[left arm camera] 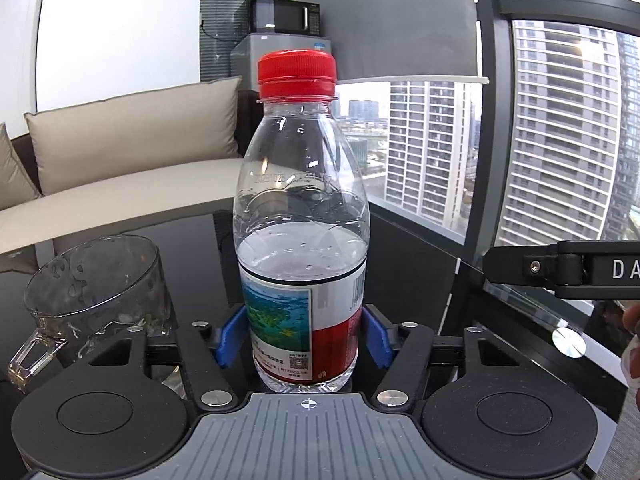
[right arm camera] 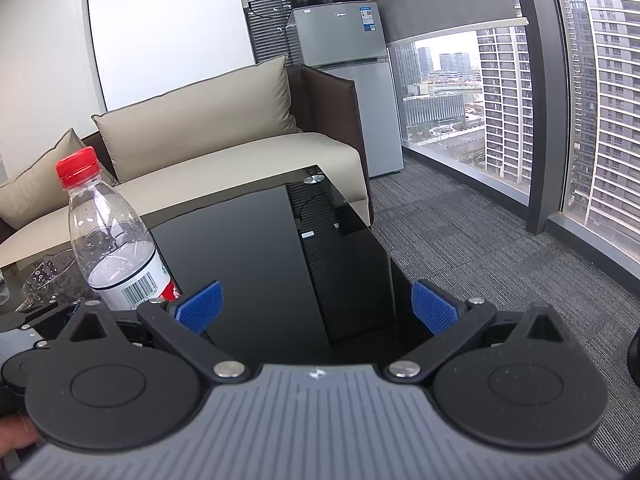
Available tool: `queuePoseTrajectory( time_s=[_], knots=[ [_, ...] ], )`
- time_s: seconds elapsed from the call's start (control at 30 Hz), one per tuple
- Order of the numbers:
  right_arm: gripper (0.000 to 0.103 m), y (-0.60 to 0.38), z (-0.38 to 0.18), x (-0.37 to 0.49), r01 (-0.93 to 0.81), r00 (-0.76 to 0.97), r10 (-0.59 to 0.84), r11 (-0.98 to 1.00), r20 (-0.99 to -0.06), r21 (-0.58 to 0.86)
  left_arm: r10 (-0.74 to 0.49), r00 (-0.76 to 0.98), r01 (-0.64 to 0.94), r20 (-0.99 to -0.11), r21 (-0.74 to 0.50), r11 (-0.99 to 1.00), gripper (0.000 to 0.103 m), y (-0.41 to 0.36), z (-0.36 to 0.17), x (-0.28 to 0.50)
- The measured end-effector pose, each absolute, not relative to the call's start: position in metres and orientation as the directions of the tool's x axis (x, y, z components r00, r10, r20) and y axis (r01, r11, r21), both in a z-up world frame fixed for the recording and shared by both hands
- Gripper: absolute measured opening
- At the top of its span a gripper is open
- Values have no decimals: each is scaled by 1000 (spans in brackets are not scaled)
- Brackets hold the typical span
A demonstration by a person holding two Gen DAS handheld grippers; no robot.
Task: Unscrew bottle cap and pour
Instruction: 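Close the left gripper around the bottle's label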
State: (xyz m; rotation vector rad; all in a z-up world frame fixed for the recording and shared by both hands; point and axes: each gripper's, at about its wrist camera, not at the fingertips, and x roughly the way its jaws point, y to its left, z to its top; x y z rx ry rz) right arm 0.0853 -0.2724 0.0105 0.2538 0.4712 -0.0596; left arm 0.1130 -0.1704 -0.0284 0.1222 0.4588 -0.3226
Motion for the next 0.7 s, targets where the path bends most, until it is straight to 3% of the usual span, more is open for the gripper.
queuePoseTrajectory(
  time_s=[0.7],
  knots=[
    [103, -268, 8, 83, 104, 884, 12, 969, -467, 222, -351, 796, 427, -493, 47, 903, 56, -140, -26, 88]
  ],
)
